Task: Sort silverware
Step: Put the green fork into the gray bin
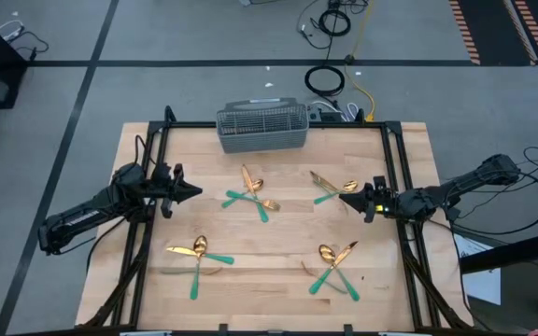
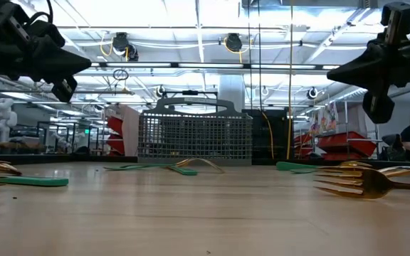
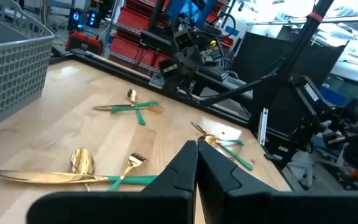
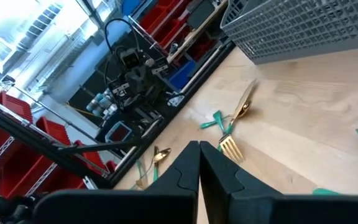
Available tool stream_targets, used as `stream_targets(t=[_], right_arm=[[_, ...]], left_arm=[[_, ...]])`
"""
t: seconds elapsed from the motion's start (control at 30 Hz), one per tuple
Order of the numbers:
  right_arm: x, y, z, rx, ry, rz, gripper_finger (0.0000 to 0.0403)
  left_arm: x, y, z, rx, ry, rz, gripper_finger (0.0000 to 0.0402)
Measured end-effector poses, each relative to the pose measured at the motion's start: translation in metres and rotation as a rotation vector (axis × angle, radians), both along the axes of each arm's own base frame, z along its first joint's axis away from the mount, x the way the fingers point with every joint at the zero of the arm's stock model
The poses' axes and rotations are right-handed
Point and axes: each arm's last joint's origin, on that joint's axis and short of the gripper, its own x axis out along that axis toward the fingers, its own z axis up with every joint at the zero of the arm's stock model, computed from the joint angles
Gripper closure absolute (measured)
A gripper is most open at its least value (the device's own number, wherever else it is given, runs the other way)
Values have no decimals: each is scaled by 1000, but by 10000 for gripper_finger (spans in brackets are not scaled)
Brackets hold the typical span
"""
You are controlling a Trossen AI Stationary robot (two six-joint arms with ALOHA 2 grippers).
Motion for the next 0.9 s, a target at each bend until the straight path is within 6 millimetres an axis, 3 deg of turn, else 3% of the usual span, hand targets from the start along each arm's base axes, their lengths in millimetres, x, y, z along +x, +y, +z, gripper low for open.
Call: stream_targets(t=[0.43,0.73,0.9], right_arm=[[0,0,5,15,-53,7,399],[0,0,5,-60,-34,9,399],[0,0,8,-60,-64,8,399]], left_arm=[[0,3,8,247,-80,114,391],[-5,5,33,332,-324,272,391],[-10,4,47,257,-472,310,391]])
